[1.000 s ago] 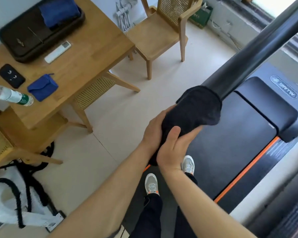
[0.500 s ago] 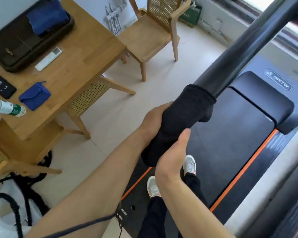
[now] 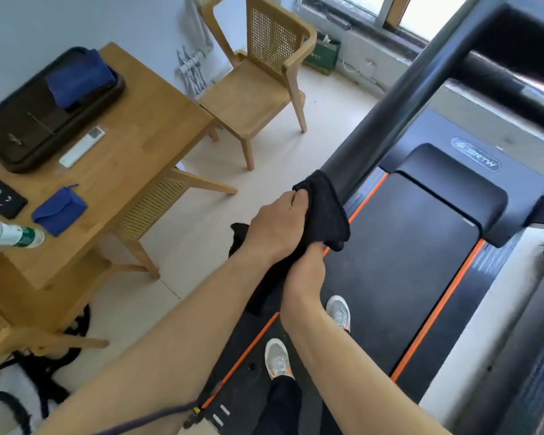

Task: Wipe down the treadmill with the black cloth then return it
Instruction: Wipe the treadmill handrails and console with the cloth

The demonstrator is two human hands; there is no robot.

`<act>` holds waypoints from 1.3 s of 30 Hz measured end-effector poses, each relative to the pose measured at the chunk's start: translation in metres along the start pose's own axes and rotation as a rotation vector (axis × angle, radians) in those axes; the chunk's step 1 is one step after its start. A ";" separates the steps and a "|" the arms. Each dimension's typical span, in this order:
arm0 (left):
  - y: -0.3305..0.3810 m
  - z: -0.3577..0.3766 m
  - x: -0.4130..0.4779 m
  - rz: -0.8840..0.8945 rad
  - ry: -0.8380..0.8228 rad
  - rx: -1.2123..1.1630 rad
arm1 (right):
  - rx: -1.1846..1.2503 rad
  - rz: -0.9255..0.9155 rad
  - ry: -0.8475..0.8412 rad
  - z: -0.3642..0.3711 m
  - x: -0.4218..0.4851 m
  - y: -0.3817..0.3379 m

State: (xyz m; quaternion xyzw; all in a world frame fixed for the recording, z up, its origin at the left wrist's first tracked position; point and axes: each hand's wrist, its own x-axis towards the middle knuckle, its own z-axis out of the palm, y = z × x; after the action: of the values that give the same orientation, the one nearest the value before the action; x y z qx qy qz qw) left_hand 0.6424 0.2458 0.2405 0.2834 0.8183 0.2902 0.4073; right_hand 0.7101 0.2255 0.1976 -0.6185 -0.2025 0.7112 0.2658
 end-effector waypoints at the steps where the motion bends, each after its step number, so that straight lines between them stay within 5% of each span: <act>1: 0.008 0.001 0.016 0.002 -0.053 0.051 | -0.019 -0.052 -0.056 0.003 0.007 -0.010; 6: 0.027 0.001 0.070 -0.131 -0.164 -0.037 | -0.093 -0.094 0.151 0.031 0.081 -0.092; 10: 0.055 0.010 0.100 -0.148 -0.215 -0.245 | -0.030 -0.048 0.094 0.020 0.107 -0.132; 14: 0.037 0.004 0.070 -0.036 -0.093 0.017 | -0.313 -0.356 0.133 0.003 0.080 -0.086; 19: 0.023 0.005 0.058 0.017 -0.101 0.062 | -0.215 -0.273 0.068 0.022 0.051 -0.064; 31: 0.154 0.051 0.197 0.060 -0.147 0.057 | -0.172 -0.349 0.121 0.031 0.169 -0.225; 39: 0.104 0.036 0.137 -0.125 -0.061 0.111 | -0.391 -0.373 -0.004 0.018 0.120 -0.165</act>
State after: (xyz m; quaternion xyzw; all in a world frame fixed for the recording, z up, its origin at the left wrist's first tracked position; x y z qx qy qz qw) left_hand 0.6260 0.4200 0.2271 0.2624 0.8364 0.2096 0.4332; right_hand 0.7023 0.4302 0.2097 -0.6086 -0.4469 0.5985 0.2676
